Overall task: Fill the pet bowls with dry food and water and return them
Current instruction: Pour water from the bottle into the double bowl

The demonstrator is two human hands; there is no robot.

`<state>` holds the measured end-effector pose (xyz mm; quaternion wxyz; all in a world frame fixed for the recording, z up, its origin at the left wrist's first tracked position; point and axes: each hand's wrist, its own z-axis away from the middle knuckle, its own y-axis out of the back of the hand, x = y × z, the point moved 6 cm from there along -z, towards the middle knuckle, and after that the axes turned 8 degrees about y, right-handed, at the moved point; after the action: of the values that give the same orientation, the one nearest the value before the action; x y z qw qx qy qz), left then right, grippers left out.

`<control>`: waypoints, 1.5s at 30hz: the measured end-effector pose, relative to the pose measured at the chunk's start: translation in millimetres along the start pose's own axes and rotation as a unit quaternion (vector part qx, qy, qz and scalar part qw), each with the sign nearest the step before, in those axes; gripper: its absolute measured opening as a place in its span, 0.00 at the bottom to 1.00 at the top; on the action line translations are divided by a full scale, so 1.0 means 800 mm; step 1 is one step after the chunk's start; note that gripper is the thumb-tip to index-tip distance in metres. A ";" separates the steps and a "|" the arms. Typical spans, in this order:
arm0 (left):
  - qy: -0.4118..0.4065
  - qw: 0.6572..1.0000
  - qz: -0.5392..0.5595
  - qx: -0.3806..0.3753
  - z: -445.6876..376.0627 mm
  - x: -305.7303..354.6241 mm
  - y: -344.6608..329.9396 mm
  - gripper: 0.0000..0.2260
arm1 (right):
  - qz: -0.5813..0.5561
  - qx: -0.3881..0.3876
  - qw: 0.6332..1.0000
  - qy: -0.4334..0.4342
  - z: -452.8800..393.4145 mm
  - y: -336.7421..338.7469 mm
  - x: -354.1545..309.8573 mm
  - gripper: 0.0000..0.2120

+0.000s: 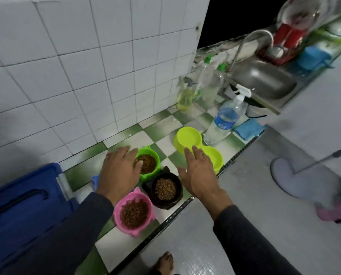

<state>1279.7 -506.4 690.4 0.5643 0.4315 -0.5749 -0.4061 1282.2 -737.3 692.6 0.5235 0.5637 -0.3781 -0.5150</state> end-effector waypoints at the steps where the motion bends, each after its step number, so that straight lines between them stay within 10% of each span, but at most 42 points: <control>1: -0.010 1.000 -0.005 -0.004 -0.007 0.020 -0.005 0.26 | -0.004 0.003 1.000 -0.014 0.005 0.006 0.021 0.33; 22: -0.161 0.986 0.030 -0.017 -0.130 0.290 -0.039 0.35 | -0.083 0.105 0.984 -0.119 0.004 0.135 0.243 0.34; 45: -0.056 0.940 0.270 -0.199 -0.294 0.354 -0.147 0.56 | -0.321 0.126 0.939 -0.021 -0.178 0.178 0.323 0.27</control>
<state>1521.5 -806.7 670.3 0.6937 0.1154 -0.6081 -0.3682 1484.6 -981.5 773.1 0.2473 0.7052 -0.2499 -0.6157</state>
